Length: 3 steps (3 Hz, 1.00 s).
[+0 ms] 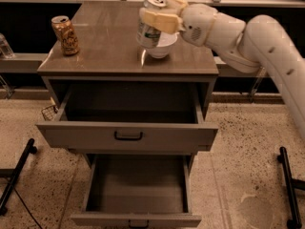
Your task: Place 7up can into bottom drawer
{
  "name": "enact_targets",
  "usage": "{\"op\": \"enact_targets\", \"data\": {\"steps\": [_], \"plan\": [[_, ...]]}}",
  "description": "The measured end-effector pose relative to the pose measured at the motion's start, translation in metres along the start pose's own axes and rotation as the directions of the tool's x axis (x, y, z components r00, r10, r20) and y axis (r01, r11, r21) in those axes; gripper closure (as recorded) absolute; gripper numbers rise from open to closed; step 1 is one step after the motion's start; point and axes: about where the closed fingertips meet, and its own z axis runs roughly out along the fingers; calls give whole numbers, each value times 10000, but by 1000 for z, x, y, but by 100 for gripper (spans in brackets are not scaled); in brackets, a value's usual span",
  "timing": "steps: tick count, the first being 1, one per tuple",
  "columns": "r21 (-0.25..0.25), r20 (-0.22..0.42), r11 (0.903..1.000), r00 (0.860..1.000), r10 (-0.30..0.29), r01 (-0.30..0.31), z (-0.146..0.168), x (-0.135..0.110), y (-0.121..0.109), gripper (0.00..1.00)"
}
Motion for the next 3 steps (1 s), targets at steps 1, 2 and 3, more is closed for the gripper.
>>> {"op": "enact_targets", "data": {"steps": [1,2,3], "plan": [[-886,157,9957,9995,-262,275,-44,-11,37,100],[-1568,-52,9867,9990,-434,421,-87,-17,69,100],[-2118,-685,9770,9968,-417,263,-126,-5,98,100]]}}
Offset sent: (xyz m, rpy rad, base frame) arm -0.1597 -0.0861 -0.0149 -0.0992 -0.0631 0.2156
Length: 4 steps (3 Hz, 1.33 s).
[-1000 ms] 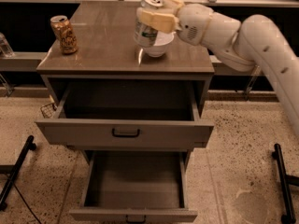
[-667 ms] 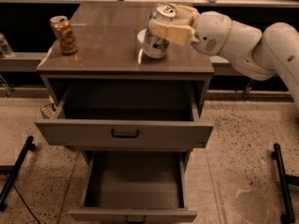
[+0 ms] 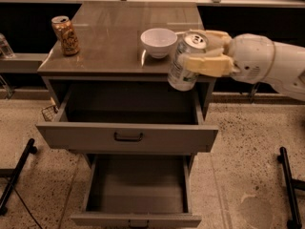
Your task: Place 7up can into bottom drawer
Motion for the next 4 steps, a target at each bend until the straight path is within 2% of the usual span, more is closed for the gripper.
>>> {"op": "enact_targets", "data": {"steps": [1,2,4], "plan": [[-539,-543,9985,9985,47,-76,-31,11,37,100],[-679,-592,9977,9982,41,-81,-35,12,43,100],[-674,-716,9977,9974,-8,-41,-34,14,40,100]]}}
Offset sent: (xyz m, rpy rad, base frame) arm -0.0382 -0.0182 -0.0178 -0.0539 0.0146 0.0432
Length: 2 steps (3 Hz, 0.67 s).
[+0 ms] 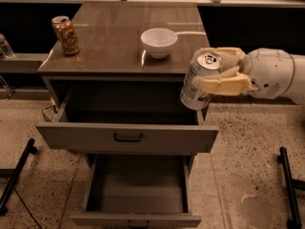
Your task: Place 7up can into bottom drawer
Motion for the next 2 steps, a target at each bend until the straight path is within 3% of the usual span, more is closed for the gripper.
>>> {"op": "enact_targets", "data": {"steps": [1,2], "plan": [[-53,-144,10000,9999,43,-44,-11,25,23,100],[-82,-846,9997,9961,232,-239,-39,96,89,100]]}}
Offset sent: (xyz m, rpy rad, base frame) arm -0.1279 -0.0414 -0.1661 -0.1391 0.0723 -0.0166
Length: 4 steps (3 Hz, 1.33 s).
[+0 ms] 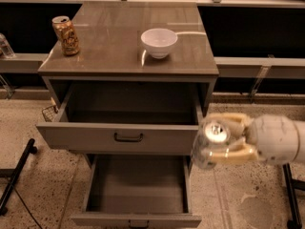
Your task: Place 7up can into bottom drawer
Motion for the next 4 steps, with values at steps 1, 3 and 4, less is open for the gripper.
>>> {"op": "enact_targets", "data": {"steps": [1,3,4], "plan": [[-177,-131,9996,9997,216,-218,5,48,34,100],[-389,-258,9989,9994,238,-248,31,99,58,100],[-1074,509,9920,9961,721,-664,77,132,69,100]]}}
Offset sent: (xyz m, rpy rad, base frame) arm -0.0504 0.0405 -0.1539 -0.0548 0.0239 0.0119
